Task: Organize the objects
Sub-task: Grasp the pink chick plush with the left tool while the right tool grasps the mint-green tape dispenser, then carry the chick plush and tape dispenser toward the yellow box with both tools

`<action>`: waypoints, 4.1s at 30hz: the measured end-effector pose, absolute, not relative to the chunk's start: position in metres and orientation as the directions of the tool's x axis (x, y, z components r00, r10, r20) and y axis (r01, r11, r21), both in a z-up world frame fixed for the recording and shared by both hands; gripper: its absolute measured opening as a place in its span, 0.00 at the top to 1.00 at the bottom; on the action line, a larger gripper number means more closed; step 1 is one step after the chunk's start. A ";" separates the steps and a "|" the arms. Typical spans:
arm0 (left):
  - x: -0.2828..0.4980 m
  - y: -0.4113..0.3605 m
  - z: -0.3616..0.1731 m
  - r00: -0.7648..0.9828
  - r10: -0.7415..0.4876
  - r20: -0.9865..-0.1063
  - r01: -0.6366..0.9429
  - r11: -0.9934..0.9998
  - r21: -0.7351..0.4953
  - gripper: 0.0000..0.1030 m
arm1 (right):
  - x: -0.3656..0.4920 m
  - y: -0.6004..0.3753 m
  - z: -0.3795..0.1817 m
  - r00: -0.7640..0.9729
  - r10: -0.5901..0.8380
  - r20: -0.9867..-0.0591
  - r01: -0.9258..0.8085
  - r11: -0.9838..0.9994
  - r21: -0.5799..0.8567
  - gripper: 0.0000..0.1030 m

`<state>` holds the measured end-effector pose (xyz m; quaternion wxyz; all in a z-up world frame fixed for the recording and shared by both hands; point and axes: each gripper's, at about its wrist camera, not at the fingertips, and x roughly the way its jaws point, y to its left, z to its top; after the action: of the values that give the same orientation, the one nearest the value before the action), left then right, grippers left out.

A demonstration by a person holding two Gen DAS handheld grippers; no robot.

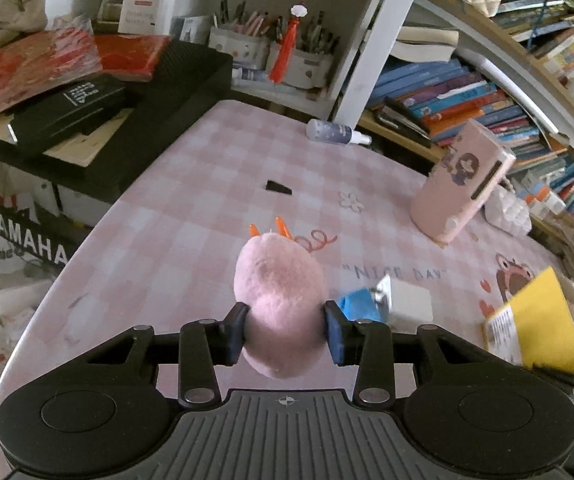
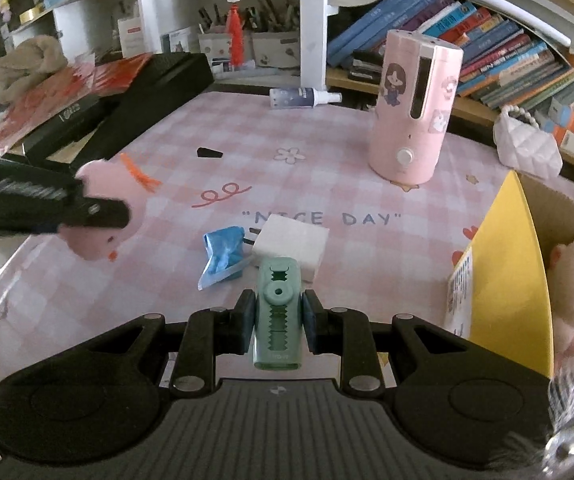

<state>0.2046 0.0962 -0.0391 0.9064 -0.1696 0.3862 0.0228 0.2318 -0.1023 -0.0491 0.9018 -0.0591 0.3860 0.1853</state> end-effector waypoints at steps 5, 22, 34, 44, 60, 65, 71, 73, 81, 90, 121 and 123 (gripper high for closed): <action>0.185 0.100 -0.039 0.691 -0.098 -0.716 -0.175 0.938 -0.298 0.63 | 0.225 -0.105 -0.048 0.629 0.286 -0.723 -0.357 0.932 0.058 0.77; 0.123 0.110 -0.015 0.752 -0.137 -0.645 -0.115 0.936 -0.333 0.63 | 0.179 -0.094 -0.030 0.641 0.295 -0.709 -0.355 0.932 0.066 0.77; 0.067 0.117 -0.012 0.770 -0.150 -0.621 -0.098 0.933 -0.347 0.63 | 0.124 -0.080 -0.020 0.661 0.303 -0.686 -0.380 0.924 0.042 0.77; 0.015 0.114 -0.010 0.763 -0.180 -0.621 -0.056 0.939 -0.340 0.63 | 0.068 -0.080 -0.021 0.666 0.294 -0.686 -0.354 0.933 0.055 0.77; -0.033 0.100 -0.009 0.735 -0.253 -0.629 0.048 0.945 -0.323 0.63 | -0.006 -0.096 -0.025 0.688 0.260 -0.678 -0.270 0.958 0.094 0.77; -0.038 0.089 -0.009 0.721 -0.299 -0.625 0.106 0.939 -0.327 0.63 | -0.022 -0.110 -0.026 0.697 0.219 -0.683 -0.208 0.973 0.100 0.77; -0.038 0.070 -0.010 0.698 -0.361 -0.619 0.179 0.924 -0.338 0.63 | -0.038 -0.129 -0.025 0.715 0.156 -0.682 -0.134 0.987 0.086 0.77; -0.038 0.063 -0.010 0.687 -0.384 -0.616 0.208 0.917 -0.341 0.63 | -0.044 -0.138 -0.025 0.719 0.130 -0.682 -0.100 0.991 0.084 0.77; -0.034 0.038 -0.009 0.655 -0.448 -0.609 0.289 0.893 -0.347 0.63 | -0.059 -0.166 -0.025 0.726 0.053 -0.685 0.001 0.997 0.078 0.77; -0.022 0.005 -0.008 0.619 -0.506 -0.601 0.367 0.862 -0.349 0.63 | -0.066 -0.196 -0.023 0.730 -0.022 -0.683 0.094 0.993 0.068 0.77; 0.022 -0.070 0.016 0.647 -0.572 -0.504 0.498 0.817 -0.289 0.63 | -0.028 -0.276 -0.008 0.767 -0.093 -0.635 0.215 0.970 0.117 0.77; 0.030 -0.076 0.019 0.658 -0.569 -0.494 0.497 0.820 -0.283 0.63 | -0.019 -0.284 0.001 0.785 -0.098 -0.612 0.214 0.969 0.120 0.77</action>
<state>0.0303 -0.0756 0.0193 0.9084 -0.0617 0.2916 -0.2932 -0.0187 -0.2839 0.0008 0.9403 0.0917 0.3172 -0.0828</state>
